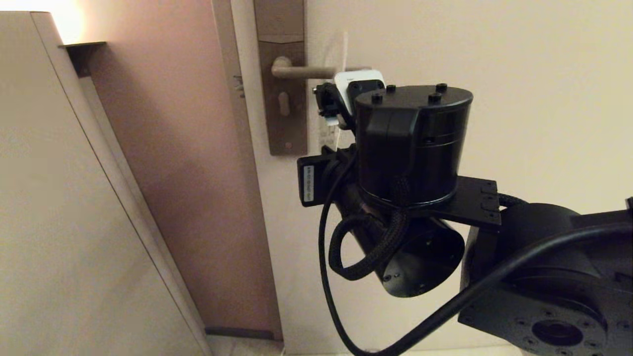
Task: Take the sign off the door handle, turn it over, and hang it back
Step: Hang the sign back with the other side facing out
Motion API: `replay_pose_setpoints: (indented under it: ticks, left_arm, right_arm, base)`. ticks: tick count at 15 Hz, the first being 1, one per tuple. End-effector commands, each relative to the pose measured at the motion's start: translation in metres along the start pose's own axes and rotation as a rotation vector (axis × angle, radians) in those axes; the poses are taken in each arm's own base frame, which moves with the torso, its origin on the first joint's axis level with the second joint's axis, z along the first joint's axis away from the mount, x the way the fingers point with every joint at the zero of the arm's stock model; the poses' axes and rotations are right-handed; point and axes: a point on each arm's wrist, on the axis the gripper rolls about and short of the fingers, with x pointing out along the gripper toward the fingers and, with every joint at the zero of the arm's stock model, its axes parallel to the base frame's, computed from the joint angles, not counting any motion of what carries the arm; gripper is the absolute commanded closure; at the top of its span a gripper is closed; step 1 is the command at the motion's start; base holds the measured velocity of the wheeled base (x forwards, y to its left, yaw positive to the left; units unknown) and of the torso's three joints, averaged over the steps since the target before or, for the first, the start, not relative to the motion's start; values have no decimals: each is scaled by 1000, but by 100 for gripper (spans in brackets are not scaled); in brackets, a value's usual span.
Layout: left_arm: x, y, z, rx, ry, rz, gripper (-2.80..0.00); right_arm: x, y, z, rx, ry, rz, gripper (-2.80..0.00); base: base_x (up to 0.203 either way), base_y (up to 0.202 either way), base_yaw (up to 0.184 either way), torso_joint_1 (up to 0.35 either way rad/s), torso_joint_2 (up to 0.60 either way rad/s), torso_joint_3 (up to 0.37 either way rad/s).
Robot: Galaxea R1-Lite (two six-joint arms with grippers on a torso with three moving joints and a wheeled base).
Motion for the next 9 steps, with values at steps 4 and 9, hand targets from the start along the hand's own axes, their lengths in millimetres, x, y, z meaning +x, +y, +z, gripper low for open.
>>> replay_pose_setpoints:
  ticks: [4, 9]
  left_arm:
    - [0, 0, 0, 0, 1, 0, 0]
    - [0, 0, 0, 0, 1, 0, 0]
  right_arm:
    - [1, 10, -6, -2, -3, -29, 0]
    - [11, 25, -10, 14, -23, -54, 0]
  base:
    - [0, 0, 0, 0, 0, 0]
    - [0, 0, 0, 0, 0, 0]
